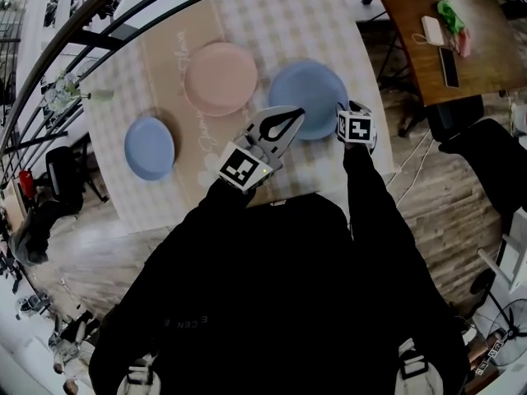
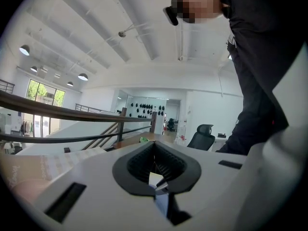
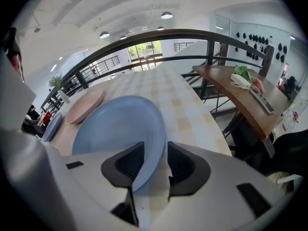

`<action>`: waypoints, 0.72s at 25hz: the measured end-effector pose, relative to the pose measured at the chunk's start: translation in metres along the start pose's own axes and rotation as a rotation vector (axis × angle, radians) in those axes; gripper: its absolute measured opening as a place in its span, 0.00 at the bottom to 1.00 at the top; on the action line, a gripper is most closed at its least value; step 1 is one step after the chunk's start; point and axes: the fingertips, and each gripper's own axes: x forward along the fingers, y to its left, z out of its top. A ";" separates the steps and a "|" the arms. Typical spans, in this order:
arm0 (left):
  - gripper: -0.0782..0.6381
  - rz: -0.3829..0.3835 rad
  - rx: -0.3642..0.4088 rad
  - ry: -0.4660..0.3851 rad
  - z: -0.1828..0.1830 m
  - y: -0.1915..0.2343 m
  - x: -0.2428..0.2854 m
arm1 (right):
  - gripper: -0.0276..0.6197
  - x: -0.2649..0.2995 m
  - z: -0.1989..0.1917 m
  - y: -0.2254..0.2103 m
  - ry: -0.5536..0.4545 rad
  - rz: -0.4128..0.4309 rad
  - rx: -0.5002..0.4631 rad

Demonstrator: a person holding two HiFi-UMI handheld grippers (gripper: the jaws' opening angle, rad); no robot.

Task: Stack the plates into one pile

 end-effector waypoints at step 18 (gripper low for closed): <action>0.14 0.050 0.008 0.016 0.003 0.004 -0.006 | 0.12 0.015 -0.011 -0.004 0.063 0.082 0.075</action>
